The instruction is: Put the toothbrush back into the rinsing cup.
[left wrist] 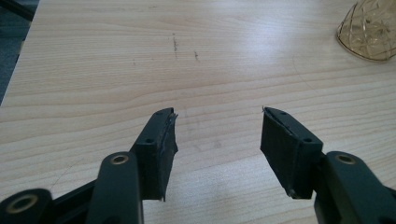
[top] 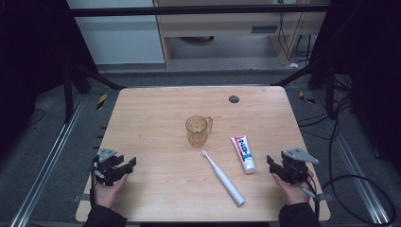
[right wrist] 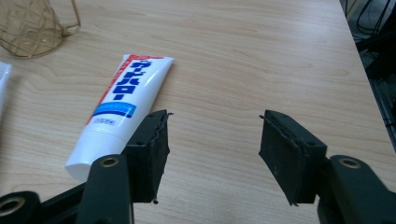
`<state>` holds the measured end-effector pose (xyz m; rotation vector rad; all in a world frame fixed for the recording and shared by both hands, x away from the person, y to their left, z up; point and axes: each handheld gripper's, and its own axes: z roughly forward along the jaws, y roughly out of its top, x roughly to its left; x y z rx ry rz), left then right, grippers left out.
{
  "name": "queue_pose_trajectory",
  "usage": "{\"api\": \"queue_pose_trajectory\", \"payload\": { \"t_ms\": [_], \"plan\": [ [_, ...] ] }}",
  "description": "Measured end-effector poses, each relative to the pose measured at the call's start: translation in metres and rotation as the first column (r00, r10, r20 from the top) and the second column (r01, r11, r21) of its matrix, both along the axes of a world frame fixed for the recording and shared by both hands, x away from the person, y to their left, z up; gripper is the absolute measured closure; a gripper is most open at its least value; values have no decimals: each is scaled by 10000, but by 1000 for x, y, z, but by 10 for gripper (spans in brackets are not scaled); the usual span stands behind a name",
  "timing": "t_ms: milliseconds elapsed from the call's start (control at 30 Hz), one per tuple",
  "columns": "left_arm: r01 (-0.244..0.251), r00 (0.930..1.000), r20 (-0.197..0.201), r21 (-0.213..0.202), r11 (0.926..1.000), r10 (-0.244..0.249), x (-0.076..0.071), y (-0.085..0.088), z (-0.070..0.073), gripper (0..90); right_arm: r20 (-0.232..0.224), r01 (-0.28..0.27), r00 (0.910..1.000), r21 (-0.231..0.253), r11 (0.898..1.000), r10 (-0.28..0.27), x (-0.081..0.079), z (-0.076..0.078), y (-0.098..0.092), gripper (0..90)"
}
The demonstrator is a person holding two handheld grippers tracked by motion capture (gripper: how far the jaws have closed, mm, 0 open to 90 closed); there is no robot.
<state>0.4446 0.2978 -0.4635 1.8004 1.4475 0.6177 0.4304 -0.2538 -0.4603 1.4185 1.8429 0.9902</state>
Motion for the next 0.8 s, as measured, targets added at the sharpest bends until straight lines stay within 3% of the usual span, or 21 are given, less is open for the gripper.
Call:
{"api": "queue_pose_trajectory", "payload": {
  "t_ms": [167, 333, 800],
  "plan": [
    [275, 9996, -43, 289, 9992, -274, -1, -4, 0, 488, -39, -329, 9994, 76, 9994, 329, -2, 4, 8, 424],
    [408, 9992, -38, 256, 9988, -407, -3, -8, 1, 517, -14, -637, 9980, 149, 9979, 638, -5, 8, 15, 432],
    [484, 9988, -135, 357, 9982, -479, -2, -11, -1, 497, 27, -1166, 9932, 328, 9926, 1165, -10, 23, 33, 432]
  ]
}}
